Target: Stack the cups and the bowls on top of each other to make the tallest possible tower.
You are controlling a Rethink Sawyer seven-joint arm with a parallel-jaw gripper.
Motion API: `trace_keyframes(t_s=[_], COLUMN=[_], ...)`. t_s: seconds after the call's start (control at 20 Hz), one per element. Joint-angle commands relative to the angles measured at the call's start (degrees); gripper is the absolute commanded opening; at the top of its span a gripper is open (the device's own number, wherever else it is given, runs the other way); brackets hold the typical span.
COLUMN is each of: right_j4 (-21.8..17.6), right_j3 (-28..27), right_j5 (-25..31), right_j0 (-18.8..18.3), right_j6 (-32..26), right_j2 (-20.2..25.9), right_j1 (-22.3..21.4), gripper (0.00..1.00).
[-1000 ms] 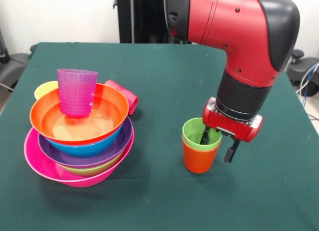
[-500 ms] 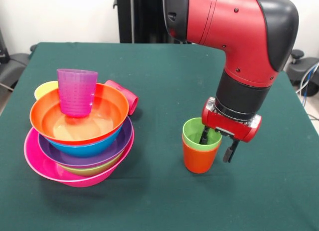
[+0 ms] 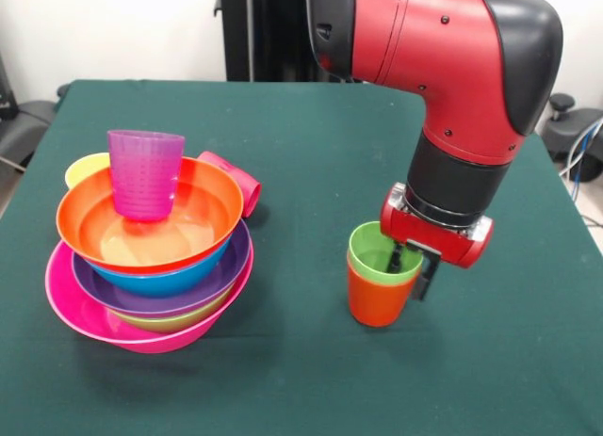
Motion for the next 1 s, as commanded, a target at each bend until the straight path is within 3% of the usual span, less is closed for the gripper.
trace_keyframes(t_s=[0.05, 0.7, 1.0], right_j4=[-0.37, -0.1, 1.38], right_j3=[3.12, 3.6, 7.26], right_j5=[-1.12, -1.63, 7.62], right_j0=[-1.29, -1.37, -0.19], right_j6=[6.53, 6.65, 6.27], right_j2=[6.11, 6.5, 5.84], right_j1=[0.49, -0.42, -10.98], gripper=[0.0, 0.0, 0.0])
